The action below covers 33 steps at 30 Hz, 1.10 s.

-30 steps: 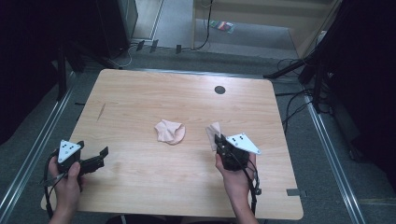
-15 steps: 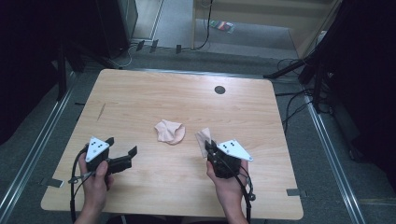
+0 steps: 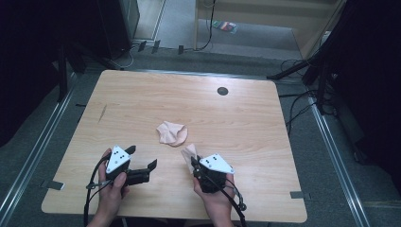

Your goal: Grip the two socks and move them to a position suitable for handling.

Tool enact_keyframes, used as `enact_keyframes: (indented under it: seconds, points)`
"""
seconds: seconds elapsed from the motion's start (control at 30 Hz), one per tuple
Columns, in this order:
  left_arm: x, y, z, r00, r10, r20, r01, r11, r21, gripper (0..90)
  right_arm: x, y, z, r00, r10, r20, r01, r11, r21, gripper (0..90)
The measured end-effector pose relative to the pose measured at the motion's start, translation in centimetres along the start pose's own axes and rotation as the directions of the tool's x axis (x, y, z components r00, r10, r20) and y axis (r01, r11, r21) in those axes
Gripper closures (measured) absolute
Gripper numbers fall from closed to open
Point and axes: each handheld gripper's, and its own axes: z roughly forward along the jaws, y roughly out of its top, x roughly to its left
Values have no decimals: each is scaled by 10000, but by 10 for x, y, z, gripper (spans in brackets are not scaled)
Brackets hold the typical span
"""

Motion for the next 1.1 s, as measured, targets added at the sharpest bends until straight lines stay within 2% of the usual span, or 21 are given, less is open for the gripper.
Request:
enact_keyframes:
  seconds: [0.1,0.3,0.4,0.43,0.47,0.53,0.57,0.6,0.7,0.77,0.87,1.0,1.1]
  points:
    - [-2,-3,4,9994,-122,310,116,9998,176,83,5,-8,9,9999,-89,-52,90,9996,264,831]
    - [-9,-6,11,9980,-3,633,-22,9992,395,83,15,-19,19,9995,-290,-145,298,9977,611,831]
    - [-9,-6,11,9956,2,933,-37,9993,376,83,18,-22,22,9992,-323,-243,339,9970,689,813]
    - [-8,-6,11,9950,-39,999,4,9994,351,83,17,-22,24,9984,-279,-493,312,9973,668,778]
    - [-8,-6,11,9949,-57,1003,24,9994,333,83,16,-23,24,9962,-156,-855,210,9978,634,693]
    - [-7,-6,11,9948,-68,1011,32,9994,350,83,12,-20,22,9940,171,-1078,-124,9990,438,588]
    - [-7,-5,11,9949,-95,999,60,9994,354,83,9,-17,20,9919,386,-1210,-347,9988,343,565]
    - [-7,-5,11,9953,-97,965,58,9992,408,83,5,-15,17,9913,472,-1227,-453,9988,178,555]
    - [-6,-5,12,9955,-147,939,106,9990,438,90,-8,-9,8,9955,542,-774,-556,9983,-161,569]
    - [-7,-6,13,9961,-79,874,35,9988,495,152,-20,-9,5,9959,729,-527,-730,9973,0,596]
    - [-11,-7,14,9948,11,1020,-68,9984,555,239,-27,-11,6,9949,877,-500,-865,9959,253,616]
    - [-13,-8,16,9916,21,1291,-105,9979,642,403,-24,-14,12,9920,836,-946,-753,9933,878,599]
    - [-13,-9,17,9905,-79,1370,-28,9970,776,506,-20,-19,19,9923,743,-986,-622,9908,1203,568]
